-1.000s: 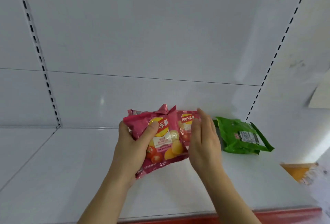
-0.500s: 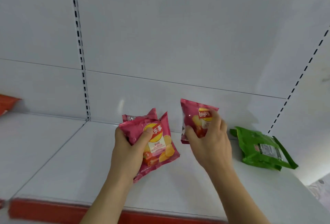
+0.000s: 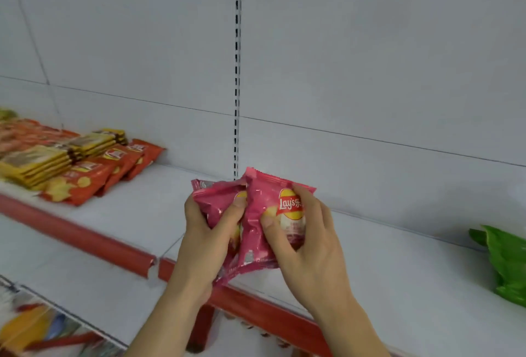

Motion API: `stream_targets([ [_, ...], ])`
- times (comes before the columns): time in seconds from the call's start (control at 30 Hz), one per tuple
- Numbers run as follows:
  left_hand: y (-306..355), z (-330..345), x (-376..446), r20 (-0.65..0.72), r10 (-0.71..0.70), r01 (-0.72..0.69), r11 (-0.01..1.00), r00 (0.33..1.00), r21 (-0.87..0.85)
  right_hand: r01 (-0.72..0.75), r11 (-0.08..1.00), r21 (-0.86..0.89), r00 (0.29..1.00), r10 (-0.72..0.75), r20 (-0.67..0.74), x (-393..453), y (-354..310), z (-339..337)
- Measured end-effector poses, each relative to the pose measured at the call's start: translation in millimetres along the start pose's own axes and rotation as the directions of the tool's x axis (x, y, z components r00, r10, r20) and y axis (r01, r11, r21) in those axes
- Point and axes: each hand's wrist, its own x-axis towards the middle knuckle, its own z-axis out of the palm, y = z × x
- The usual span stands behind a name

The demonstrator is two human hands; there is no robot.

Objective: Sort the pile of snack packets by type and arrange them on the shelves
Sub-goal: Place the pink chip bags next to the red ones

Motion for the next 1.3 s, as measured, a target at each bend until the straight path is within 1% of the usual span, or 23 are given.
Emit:
stream_targets([
  [0.1, 9, -42, 7, -0.019, 0.019, -0.019, 1.000, 1.000, -0.008, 0.015, 0.998, 0.067, 0.998, -0.019, 0.060, 3, -19, 35],
  [0.2, 16, -90, 22, -0.069, 0.044, -0.043, 0.999, 0.997, 0.016, 0.011, 0.996, 0.085, 0.983, -0.026, 0.181, 2, -43, 76],
  [0.33, 29, -163, 55, -0.141, 0.063, -0.065, 0.998, 0.988, -0.008, -0.033, 0.976, 0.216, 0.938, -0.044, 0.343, 7, -79, 134],
  [0.4, 40, -199, 71, -0.139, 0.058, -0.061, 0.998, 0.989, -0.017, -0.034, 0.963, 0.267, 0.931, -0.067, 0.358, 9, -99, 163],
  [0.43, 45, -215, 79, -0.141, 0.062, -0.065, 0.998, 0.988, -0.022, -0.027, 0.963, 0.269, 0.943, -0.065, 0.328, 11, -106, 176],
  [0.47, 49, -229, 87, -0.143, 0.066, -0.071, 0.997, 0.988, -0.031, -0.020, 0.966, 0.257, 0.964, -0.049, 0.260, 16, -110, 186],
  [0.53, 57, -250, 101, -0.131, 0.062, -0.071, 0.995, 0.989, -0.067, -0.045, 0.979, 0.198, 0.998, 0.035, 0.053, 33, -113, 199],
  [0.6, 65, -267, 113, -0.117, 0.046, -0.059, 0.993, 0.992, -0.107, -0.111, 0.989, 0.099, 0.986, 0.122, -0.114, 57, -108, 211],
  [0.63, 69, -275, 120, -0.114, 0.039, -0.053, 0.991, 0.993, -0.126, -0.147, 0.989, 0.034, 0.977, 0.150, -0.151, 69, -103, 220],
  [0.7, 75, -287, 134, -0.111, 0.016, -0.034, 0.986, 0.994, -0.163, -0.195, 0.978, -0.074, 0.974, 0.184, -0.134, 92, -90, 244],
  [0.77, 79, -293, 149, -0.096, -0.006, -0.012, 0.983, 0.995, -0.185, -0.205, 0.970, -0.128, 0.978, 0.197, -0.067, 111, -75, 272],
  [0.87, 79, -292, 170, -0.032, -0.020, 0.014, 0.986, 0.999, -0.166, -0.184, 0.962, -0.203, 0.980, 0.196, 0.040, 136, -57, 303],
  [0.93, 77, -289, 180, 0.013, -0.034, 0.036, 0.990, 0.999, -0.137, -0.156, 0.954, -0.255, 0.979, 0.184, 0.087, 150, -45, 318],
  [1.0, 76, -287, 191, 0.046, -0.046, 0.051, 0.991, 0.998, -0.124, -0.151, 0.935, -0.322, 0.971, 0.201, 0.126, 158, -32, 332],
  [1.07, 77, -285, 201, 0.049, -0.058, 0.064, 0.991, 0.997, -0.116, -0.164, 0.854, -0.493, 0.959, 0.255, 0.123, 161, -19, 343],
  [1.13, 80, -284, 210, 0.060, -0.054, 0.061, 0.991, 0.997, -0.121, -0.135, 0.717, -0.684, 0.960, 0.265, 0.088, 163, -12, 345],
  [1.17, 81, -282, 215, 0.080, -0.049, 0.059, 0.991, 0.996, -0.121, -0.117, 0.648, -0.752, 0.958, 0.275, 0.088, 165, -11, 345],
  [1.2, 80, -281, 220, 0.100, -0.047, 0.058, 0.992, 0.994, -0.115, -0.107, 0.597, -0.795, 0.950, 0.298, 0.096, 168, -11, 344],
  [1.3, 78, -277, 232, 0.139, -0.014, 0.026, 0.996, 0.990, -0.084, -0.095, 0.499, -0.861, 0.927, 0.359, 0.105, 174, -10, 344],
])
